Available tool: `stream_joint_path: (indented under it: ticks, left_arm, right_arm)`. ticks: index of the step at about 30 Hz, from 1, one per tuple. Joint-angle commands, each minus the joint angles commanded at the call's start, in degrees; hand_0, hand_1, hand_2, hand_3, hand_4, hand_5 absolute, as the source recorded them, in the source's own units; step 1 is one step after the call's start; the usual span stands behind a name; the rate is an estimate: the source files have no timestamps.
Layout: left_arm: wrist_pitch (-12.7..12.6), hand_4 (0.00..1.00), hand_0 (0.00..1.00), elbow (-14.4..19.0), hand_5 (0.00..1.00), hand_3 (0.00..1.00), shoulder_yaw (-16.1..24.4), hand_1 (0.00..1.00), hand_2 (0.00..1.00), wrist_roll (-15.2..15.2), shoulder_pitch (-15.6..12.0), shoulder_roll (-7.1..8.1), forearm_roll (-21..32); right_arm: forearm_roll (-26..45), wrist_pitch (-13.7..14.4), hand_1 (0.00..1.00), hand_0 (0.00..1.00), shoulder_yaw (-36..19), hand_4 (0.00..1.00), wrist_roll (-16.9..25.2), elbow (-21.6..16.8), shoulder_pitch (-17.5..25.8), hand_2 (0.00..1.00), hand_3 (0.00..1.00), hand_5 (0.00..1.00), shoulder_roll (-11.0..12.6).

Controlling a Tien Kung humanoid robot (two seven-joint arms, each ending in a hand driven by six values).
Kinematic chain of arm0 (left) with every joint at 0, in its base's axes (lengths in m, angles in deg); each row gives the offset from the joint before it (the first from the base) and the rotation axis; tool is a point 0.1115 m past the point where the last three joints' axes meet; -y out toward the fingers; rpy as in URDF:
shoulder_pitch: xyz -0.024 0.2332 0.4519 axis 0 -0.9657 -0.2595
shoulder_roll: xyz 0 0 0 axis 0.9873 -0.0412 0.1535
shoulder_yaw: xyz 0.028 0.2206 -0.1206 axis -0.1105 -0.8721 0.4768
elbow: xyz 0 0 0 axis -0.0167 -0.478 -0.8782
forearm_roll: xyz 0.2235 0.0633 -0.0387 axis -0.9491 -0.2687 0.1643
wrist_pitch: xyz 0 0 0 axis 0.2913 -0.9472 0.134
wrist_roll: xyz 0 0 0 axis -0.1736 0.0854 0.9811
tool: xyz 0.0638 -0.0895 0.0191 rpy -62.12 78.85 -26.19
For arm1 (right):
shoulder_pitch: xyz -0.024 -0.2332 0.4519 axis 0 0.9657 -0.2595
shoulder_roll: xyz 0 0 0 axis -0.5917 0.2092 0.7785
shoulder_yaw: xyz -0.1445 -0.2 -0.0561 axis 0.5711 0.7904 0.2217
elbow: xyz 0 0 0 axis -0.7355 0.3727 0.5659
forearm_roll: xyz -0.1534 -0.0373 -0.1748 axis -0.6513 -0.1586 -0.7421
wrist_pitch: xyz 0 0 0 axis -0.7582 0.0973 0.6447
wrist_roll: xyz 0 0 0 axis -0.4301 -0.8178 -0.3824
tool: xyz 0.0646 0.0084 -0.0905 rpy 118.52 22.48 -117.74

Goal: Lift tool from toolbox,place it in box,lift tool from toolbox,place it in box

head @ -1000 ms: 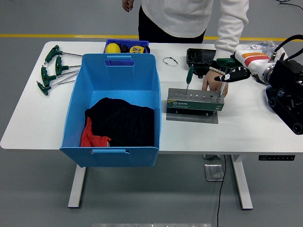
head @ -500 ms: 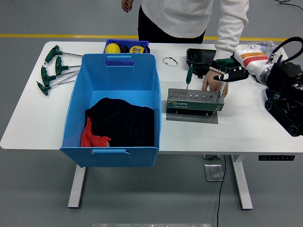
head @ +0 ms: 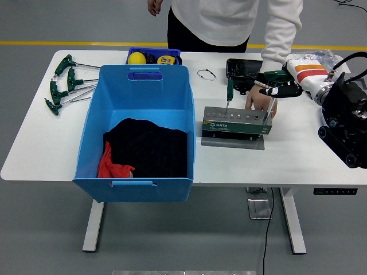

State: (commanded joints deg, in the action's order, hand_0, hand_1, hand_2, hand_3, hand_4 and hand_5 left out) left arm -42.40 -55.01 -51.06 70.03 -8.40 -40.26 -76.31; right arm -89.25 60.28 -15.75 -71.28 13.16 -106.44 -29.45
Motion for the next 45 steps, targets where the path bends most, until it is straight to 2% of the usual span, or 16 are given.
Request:
stream_joint_path:
  ticks: [1, 2, 7, 8, 15, 22, 34, 45]
  left_arm:
    - [-0.01, 0.753, 0.548, 0.00, 0.667, 0.716, 0.08, 0.536, 0.538, -0.02, 0.00, 0.00, -0.11]
    - [0.01, 0.752, 0.547, 0.00, 0.667, 0.715, 0.01, 0.534, 0.537, -0.01, 0.00, 0.02, -0.08]
    - [0.07, 0.752, 0.547, 0.00, 0.667, 0.715, 0.10, 0.534, 0.537, 0.02, 0.02, 0.07, -0.17]
    - [0.09, 0.752, 0.546, 0.00, 0.667, 0.715, 0.06, 0.534, 0.537, 0.03, 0.01, 0.07, -0.12]
    - [0.12, 0.751, 0.546, 0.00, 0.668, 0.715, 0.50, 0.532, 0.538, -0.05, -0.10, 0.10, -0.63]
    - [0.05, 0.750, 0.545, 0.00, 0.667, 0.714, 1.76, 0.531, 0.537, -0.17, -0.24, 0.11, -1.82]
    - [-0.05, 0.748, 0.544, 0.00, 0.668, 0.713, 3.53, 0.530, 0.536, -0.43, -0.54, 0.24, -3.92]
    - [-0.13, 0.747, 0.545, 0.00, 0.667, 0.711, 3.79, 0.526, 0.532, -0.37, -0.86, 0.25, -3.88]
  right_arm:
    - [0.19, 0.29, 0.054, 0.081, 0.05, 0.998, 0.07, -0.06, 0.02, 0.078, 0.071, 0.760, 0.04]
    - [0.37, 0.53, 0.002, 0.023, 0.11, 0.998, 0.05, -0.20, 0.02, 0.015, 0.013, 0.730, 0.12]
    - [-0.08, 1.97, 0.002, 0.023, 0.27, 0.998, -0.43, -0.90, -0.25, 0.015, 0.013, 0.730, 0.60]
    - [-0.22, 2.30, 0.002, 0.002, 0.26, 0.998, -0.51, -1.03, -0.32, 0.002, 0.002, 0.692, 0.68]
    - [-1.61, 4.81, 0.002, 0.002, -0.47, 0.998, -1.36, -2.16, -1.14, 0.002, 0.002, 0.677, 1.33]
    - [-2.82, 5.38, 0.002, 0.002, -1.31, 0.998, -2.04, -3.72, -2.04, 0.002, 0.002, 0.663, 2.44]
    - [-3.14, 3.64, 0.002, 0.002, -3.17, 0.998, -2.97, -7.76, -4.76, 0.002, 0.002, 0.654, 5.22]
    - [-4.41, 1.66, 0.002, 0.002, -5.23, 0.972, -5.06, -13.41, -7.87, 0.002, 0.002, 0.651, 7.78]
